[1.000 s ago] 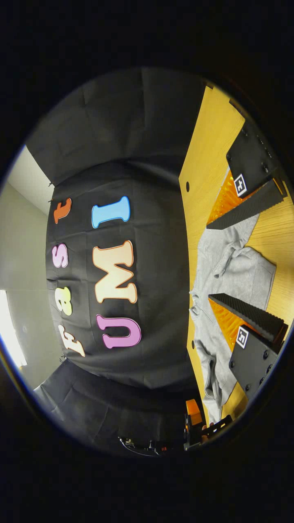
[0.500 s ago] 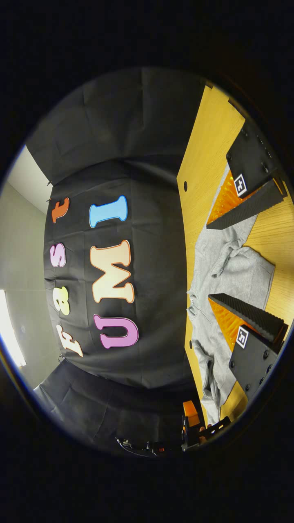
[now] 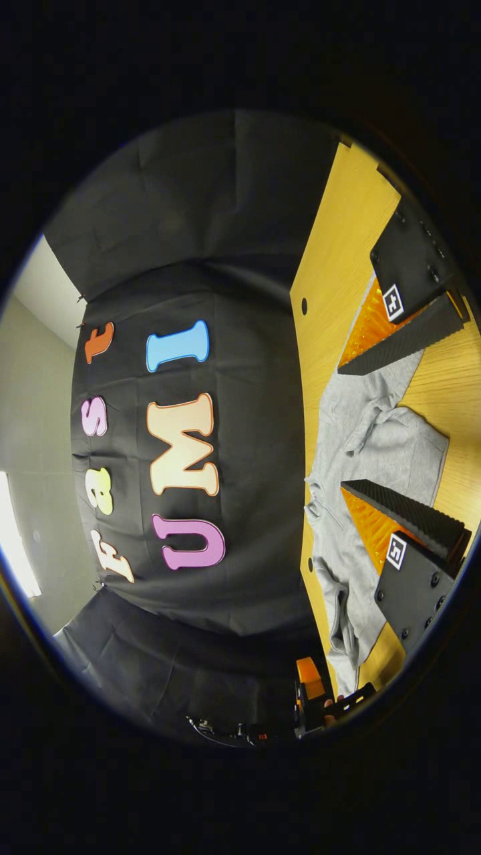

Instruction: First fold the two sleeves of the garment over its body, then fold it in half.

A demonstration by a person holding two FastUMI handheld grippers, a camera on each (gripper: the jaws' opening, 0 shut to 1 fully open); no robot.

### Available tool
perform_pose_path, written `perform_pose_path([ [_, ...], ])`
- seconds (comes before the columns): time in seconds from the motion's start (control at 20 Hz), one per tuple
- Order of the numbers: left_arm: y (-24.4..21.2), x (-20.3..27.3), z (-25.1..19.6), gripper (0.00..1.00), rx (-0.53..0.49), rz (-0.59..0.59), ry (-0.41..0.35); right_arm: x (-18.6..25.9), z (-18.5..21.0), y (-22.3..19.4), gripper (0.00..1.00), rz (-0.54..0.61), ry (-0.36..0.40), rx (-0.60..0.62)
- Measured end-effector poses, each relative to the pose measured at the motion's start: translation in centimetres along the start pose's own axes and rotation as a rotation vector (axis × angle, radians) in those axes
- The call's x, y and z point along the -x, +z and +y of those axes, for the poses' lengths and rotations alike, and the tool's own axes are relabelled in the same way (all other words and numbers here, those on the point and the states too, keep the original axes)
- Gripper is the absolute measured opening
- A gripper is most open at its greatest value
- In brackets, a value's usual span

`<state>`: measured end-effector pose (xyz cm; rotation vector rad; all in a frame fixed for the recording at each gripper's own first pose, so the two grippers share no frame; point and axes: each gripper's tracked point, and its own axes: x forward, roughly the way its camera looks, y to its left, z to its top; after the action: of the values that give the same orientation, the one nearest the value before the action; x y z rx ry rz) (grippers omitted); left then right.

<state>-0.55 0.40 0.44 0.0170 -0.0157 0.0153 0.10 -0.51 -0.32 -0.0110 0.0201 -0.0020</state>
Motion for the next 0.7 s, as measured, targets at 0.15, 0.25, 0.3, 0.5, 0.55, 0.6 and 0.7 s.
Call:
perform_pose_path([
  [0.15,0.1,0.1,0.3,0.94,-0.007,-0.002,0.009,0.2,-0.2,0.2,0.99,-0.004,-0.005,-0.005],
  [0.25,0.3,0.3,0.4,0.94,-0.008,-0.009,0.014,0.2,-0.6,0.4,0.99,-0.005,-0.013,-0.002],
  [0.3,0.4,0.4,0.4,0.94,-0.007,-0.011,0.013,0.3,-1.0,0.4,0.99,-0.001,-0.019,0.003],
  [0.5,0.4,0.2,0.5,0.92,-0.013,-0.011,0.008,0.5,-3.7,0.5,0.98,0.041,-0.069,0.072],
  [0.55,0.4,0.2,0.6,0.92,-0.013,-0.015,0.010,0.6,-4.7,0.8,0.98,0.055,-0.084,0.090],
  [0.6,0.4,0.2,0.7,0.92,-0.012,-0.016,0.011,0.7,-5.8,0.8,0.98,0.071,-0.097,0.104],
  [0.7,0.3,0.1,0.9,0.92,-0.012,-0.017,0.011,1.0,-7.9,0.6,0.99,0.119,-0.117,0.134],
])
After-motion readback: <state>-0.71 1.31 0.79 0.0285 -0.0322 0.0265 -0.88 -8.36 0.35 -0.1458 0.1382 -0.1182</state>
